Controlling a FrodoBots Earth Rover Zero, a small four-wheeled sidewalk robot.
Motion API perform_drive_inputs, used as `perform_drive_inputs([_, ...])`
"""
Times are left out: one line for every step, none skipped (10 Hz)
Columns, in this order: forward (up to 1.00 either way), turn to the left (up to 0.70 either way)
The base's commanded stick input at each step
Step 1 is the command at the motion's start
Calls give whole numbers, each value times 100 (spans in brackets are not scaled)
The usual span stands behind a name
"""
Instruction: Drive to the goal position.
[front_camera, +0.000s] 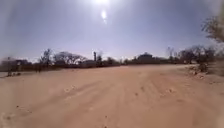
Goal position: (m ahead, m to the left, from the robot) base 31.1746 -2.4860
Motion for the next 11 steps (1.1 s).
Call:
perform_drive_inputs([70, 0])
perform_drive_inputs([70, 0])
perform_drive_inputs([70, 0])
perform_drive_inputs([70, 0])
perform_drive_inputs([70, 0])
perform_drive_inputs([70, 0])
perform_drive_inputs([70, 0])
perform_drive_inputs([70, 0])
perform_drive_inputs([70, 0])
perform_drive_inputs([70, 0])
perform_drive_inputs([70, 0])
